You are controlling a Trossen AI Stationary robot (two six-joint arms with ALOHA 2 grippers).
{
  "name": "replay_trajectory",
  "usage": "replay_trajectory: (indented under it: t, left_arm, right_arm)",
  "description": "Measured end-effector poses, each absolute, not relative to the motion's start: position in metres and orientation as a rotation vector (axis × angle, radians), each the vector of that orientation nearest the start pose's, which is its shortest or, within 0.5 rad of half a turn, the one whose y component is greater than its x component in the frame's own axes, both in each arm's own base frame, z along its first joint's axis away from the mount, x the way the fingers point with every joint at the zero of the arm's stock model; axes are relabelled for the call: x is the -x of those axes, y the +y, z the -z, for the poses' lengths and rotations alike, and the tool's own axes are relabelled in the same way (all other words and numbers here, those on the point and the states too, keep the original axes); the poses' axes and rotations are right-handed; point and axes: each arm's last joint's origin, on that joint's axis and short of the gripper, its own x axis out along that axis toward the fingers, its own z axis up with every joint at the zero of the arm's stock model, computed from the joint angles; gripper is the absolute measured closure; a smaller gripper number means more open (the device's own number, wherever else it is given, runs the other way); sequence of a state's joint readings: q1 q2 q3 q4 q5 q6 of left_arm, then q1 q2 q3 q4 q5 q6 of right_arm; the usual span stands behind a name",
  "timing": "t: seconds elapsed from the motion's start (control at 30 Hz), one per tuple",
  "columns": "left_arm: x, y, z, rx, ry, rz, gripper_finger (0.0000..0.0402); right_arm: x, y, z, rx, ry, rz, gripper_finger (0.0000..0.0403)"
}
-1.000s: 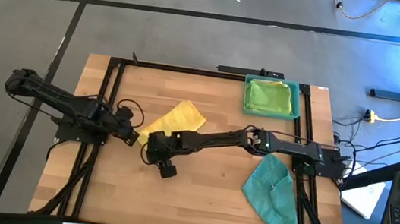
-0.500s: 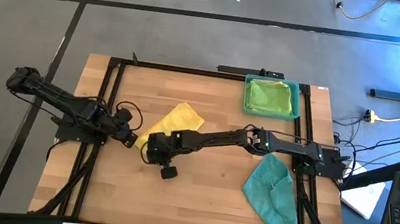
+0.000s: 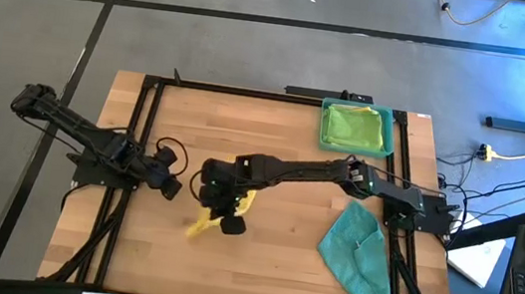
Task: Fold microfiber towels
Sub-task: Fold the yellow microfiber cloth
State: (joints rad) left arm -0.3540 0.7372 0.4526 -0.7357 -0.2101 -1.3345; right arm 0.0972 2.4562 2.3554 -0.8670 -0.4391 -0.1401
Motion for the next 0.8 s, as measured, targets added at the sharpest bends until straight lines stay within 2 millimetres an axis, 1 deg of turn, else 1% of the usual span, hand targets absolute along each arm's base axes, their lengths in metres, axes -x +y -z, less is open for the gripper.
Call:
replay_trajectory:
  t: [0.07,0.17,0.2,0.23,0.37,0.4,0.47,0.63,0.8]
  left_arm:
    - [-0.121,-0.039,-0.188,0.943,0.872,-0.536,0.0293]
    - [-0.121,-0.038,-0.188,0.936,0.85,-0.55,0.0293]
    - [-0.121,-0.038,-0.188,0.933,0.839,-0.555,0.0293]
    - [-0.122,-0.038,-0.189,0.931,0.828,-0.56,0.0293]
    - [-0.124,-0.037,-0.19,0.933,0.786,-0.568,0.0293]
    - [-0.124,-0.037,-0.19,0.933,0.78,-0.569,0.0293]
    - [-0.124,-0.037,-0.19,0.934,0.777,-0.571,0.0293]
    - [-0.125,-0.037,-0.19,0.949,0.764,-0.582,0.0293]
    - [-0.125,-0.037,-0.191,0.951,0.761,-0.584,0.0293]
  right_arm:
    - [-0.521,0.061,-0.231,-0.045,0.947,-0.552,0.0398]
    - [-0.515,0.056,-0.244,-0.043,0.947,-0.549,0.0393]
    - [-0.512,0.055,-0.246,-0.041,0.964,-0.558,0.0391]
    - [-0.51,0.054,-0.241,-0.045,1.001,-0.563,0.039]
    - [-0.501,0.051,-0.202,-0.043,1.185,-0.565,0.0394]
    - [-0.499,0.05,-0.198,-0.039,1.201,-0.557,0.0396]
    - [-0.497,0.046,-0.199,-0.035,1.206,-0.541,0.0398]
    - [-0.498,0.027,-0.196,-0.058,1.209,-0.507,0.0397]
    - [-0.498,0.004,-0.206,-0.1,1.183,-0.458,0.0397]
